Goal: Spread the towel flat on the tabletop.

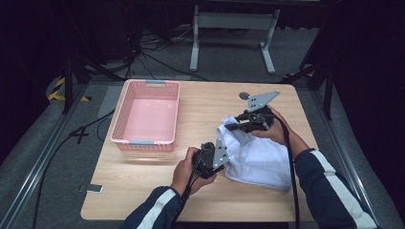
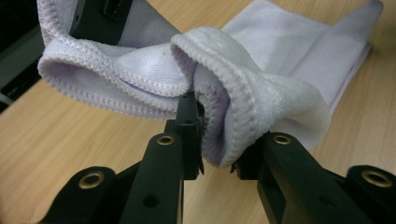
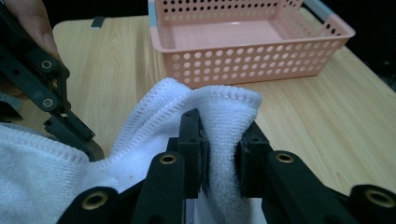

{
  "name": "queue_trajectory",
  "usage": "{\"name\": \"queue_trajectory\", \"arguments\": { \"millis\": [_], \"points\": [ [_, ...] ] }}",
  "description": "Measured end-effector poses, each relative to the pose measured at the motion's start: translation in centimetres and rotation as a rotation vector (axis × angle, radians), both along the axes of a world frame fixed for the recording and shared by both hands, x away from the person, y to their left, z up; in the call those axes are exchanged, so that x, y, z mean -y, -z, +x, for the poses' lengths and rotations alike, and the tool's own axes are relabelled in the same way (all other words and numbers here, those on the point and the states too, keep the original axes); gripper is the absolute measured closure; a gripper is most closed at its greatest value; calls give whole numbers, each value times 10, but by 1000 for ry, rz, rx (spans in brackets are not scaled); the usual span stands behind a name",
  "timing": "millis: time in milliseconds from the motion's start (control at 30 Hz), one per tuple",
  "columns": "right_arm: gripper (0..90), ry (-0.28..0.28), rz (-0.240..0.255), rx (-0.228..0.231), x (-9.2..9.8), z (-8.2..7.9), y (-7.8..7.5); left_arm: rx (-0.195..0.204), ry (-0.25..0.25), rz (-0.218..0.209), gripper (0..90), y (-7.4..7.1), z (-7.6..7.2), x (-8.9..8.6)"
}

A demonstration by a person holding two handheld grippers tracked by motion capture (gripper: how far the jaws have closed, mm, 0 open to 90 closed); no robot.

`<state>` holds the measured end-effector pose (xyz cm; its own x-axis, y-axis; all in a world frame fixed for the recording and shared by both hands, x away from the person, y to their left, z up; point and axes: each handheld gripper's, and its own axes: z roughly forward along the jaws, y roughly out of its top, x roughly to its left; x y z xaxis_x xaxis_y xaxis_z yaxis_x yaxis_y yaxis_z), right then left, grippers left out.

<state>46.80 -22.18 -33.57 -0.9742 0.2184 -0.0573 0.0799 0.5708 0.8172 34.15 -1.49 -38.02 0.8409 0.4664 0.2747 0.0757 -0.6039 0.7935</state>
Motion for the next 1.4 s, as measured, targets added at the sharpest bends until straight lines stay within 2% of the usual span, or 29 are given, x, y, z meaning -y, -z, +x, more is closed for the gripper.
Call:
{"name": "queue_trajectory", "arguments": {
  "millis": [67, 100, 233, 300, 367, 500, 567, 633, 700, 800, 900, 1033, 1100, 1133, 1200, 1267, 1300, 1400],
  "points": [
    [746, 29, 9, 0, 6, 3, 0, 10, -9, 3, 757, -2, 4, 0],
    [746, 43, -1, 10, 5, 5, 2, 0, -16, -8, 757, -1, 7, -1],
    [743, 65, -36, 31, -15, 10, 7, -14, -51, -29, 765, 1, 15, -15],
    [742, 60, -34, 31, -25, 13, 9, -23, -55, -43, 765, 1, 15, -23],
    [744, 52, -38, 33, -37, 14, 10, -8, -67, -25, 765, -1, 12, -32],
    [745, 11, -38, 48, -64, 15, 6, -17, -92, -61, 766, -5, 5, -58],
    [744, -5, -38, 56, -75, 15, 3, -9, -111, -63, 765, -6, 0, -68],
    [743, -19, -35, 67, -87, 15, 0, -10, -126, -90, 756, -8, -4, -79],
    [743, -23, -33, 72, -92, 14, -1, -11, -132, -103, 751, -9, -5, -82],
    [738, -35, -28, 83, -97, 12, -2, 10, -131, -78, 746, -12, -5, -79],
    [731, -32, -23, 78, -88, 13, 0, 31, -89, -38, 742, -14, -4, -61],
    [717, -6, -6, 59, -54, 17, 3, 64, -26, 34, 742, -16, 4, -25],
    [698, 10, -3, 48, -30, 19, 6, 29, 18, 38, 742, -13, 10, -8],
    [685, 12, 2, 39, -20, 20, 8, 29, 29, 66, 740, -10, 13, 4],
    [673, 23, -19, 26, 2, 22, 14, 12, 60, 67, 733, -3, 17, 18],
    [691, 41, -36, 22, 16, 23, 20, 6, 71, 87, 736, 4, 22, 33],
    [701, 50, -40, 17, 25, 24, 24, -9, 88, 69, 740, 8, 24, 40],
    [726, 84, -32, -15, 51, 24, 36, -65, 131, 58, 740, 18, 30, 56]
  ]
}}
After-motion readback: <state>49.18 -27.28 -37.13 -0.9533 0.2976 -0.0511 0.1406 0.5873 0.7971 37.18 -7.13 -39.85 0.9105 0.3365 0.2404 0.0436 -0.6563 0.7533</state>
